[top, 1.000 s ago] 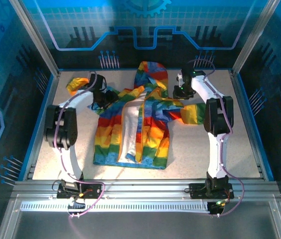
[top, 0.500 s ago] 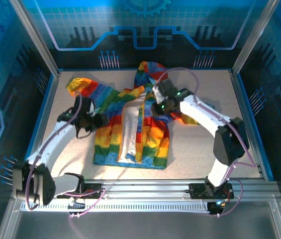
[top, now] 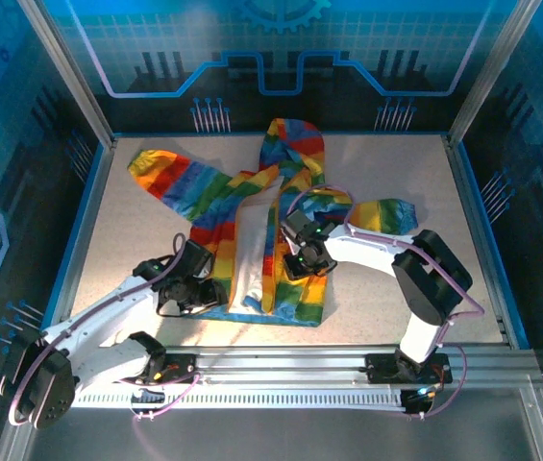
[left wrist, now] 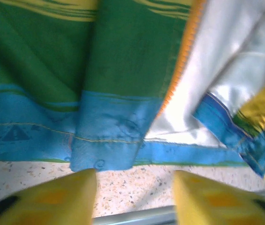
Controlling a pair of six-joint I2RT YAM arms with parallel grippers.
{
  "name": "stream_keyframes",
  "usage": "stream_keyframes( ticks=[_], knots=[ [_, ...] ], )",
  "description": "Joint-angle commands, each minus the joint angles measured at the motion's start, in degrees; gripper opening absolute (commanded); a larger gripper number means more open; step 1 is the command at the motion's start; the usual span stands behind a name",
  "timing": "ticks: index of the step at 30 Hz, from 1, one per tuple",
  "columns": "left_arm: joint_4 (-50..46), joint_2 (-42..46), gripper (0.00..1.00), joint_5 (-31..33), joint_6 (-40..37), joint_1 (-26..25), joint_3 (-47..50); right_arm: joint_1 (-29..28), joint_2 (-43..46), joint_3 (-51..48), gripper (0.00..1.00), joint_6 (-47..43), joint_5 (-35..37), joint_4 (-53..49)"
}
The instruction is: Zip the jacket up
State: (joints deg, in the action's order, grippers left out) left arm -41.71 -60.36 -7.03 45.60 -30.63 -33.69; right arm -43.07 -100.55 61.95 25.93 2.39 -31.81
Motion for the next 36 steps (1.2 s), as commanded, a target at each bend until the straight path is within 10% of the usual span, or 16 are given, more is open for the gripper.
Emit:
stream_keyframes(
  ticks=[1, 9, 17, 36],
  knots=[
    [3.22, -3.3, 0.51, 2.22, 3.42, -1.03, 1.31, 0.21, -2.23, -1.48, 0.29, 0.2, 2.49, 0.29],
    [11.76, -11.67, 0.47, 0.86, 7.3, -4.68, 1.52, 3.26, -4.41, -1.57, 0.29, -2.01, 5.0, -1.18],
    [11.58, -7.86, 0.0, 1.06, 7.95, -4.97, 0.06, 6.91, -2.09, -2.71, 0.29, -5.14, 8.94, -3.8],
    [26.89, -1.12, 0.0, -15.47, 13.38, -2.29, 1.35, -0.13, 13.73, 7.55, 0.39, 4.65, 1.49, -11.11]
  ],
)
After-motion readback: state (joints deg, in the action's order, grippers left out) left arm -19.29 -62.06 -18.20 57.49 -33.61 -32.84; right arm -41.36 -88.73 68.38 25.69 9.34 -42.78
